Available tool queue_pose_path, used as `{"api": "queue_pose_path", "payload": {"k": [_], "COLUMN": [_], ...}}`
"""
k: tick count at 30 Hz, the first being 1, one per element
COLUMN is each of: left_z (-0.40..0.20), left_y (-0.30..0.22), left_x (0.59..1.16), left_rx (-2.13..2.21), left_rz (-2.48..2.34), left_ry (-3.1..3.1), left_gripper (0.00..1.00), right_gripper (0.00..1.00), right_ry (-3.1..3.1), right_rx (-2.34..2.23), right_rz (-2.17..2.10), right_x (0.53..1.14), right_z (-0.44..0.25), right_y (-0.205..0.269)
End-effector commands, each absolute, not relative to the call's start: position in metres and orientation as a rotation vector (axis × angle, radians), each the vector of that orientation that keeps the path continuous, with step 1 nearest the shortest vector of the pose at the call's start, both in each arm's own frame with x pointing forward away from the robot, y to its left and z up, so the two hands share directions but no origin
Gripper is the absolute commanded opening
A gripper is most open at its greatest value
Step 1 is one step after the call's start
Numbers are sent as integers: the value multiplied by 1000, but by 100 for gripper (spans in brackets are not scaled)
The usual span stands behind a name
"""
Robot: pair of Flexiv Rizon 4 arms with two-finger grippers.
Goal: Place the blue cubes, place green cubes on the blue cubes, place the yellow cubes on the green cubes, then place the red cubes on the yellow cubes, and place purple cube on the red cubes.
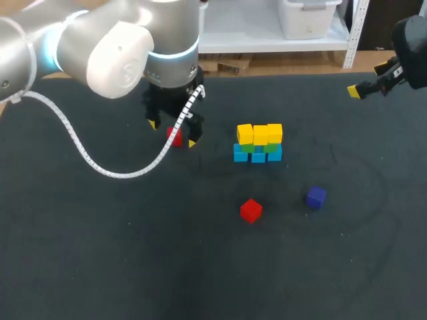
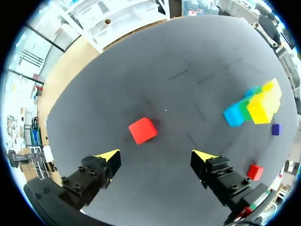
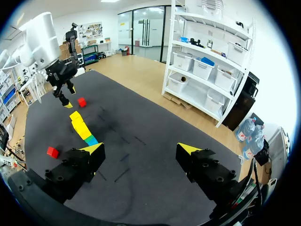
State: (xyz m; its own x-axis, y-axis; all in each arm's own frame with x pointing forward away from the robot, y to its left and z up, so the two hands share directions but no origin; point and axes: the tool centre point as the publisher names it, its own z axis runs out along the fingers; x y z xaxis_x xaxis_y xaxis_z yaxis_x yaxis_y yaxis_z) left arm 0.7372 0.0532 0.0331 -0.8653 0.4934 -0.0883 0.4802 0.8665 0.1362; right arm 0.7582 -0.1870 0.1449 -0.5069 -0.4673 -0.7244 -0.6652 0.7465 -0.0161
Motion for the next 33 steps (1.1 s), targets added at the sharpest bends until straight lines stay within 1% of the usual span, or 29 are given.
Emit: {"api": "queue_pose_path", "payload": {"k": [1, 2, 3, 8, 16, 17, 25, 26, 28, 29, 33], "left_z": [23, 22, 21, 13, 2, 2, 3, 3, 3, 3, 1], "left_y": [50, 50, 50, 50, 57, 58, 62, 62, 62, 61, 58], "left_x": [749, 750, 750, 749, 751, 752, 758, 759, 760, 761, 763], "left_rx": [759, 759, 759, 744, 720, 716, 715, 725, 731, 734, 752], "left_rz": [163, 172, 173, 170, 161, 162, 185, 178, 154, 160, 160], "left_ry": [2951, 2956, 2957, 2979, 3003, 3001, 2983, 2978, 2973, 2974, 2983], "left_gripper": [91, 84, 79, 74, 78, 76, 76, 74, 73, 73, 71], "right_gripper": [100, 100, 100, 100, 100, 100, 100, 100, 100, 100, 100], "right_ry": [2198, 2198, 2198, 2198, 2198, 2198, 2198, 2198, 2198, 2198, 2198], "right_rx": [-848, -848, -848, -848, -848, -848, -848, -848, -848, -848, -848], "right_rz": [346, 346, 346, 346, 346, 346, 346, 346, 346, 346, 346], "right_x": [759, 759, 759, 759, 759, 759, 759, 759, 759, 759, 759], "right_z": [144, 144, 144, 144, 144, 144, 144, 144, 144, 144, 144], "right_y": [-188, -188, -188, -188, -188, -188, -188, -188, -188, -188, -188]}}
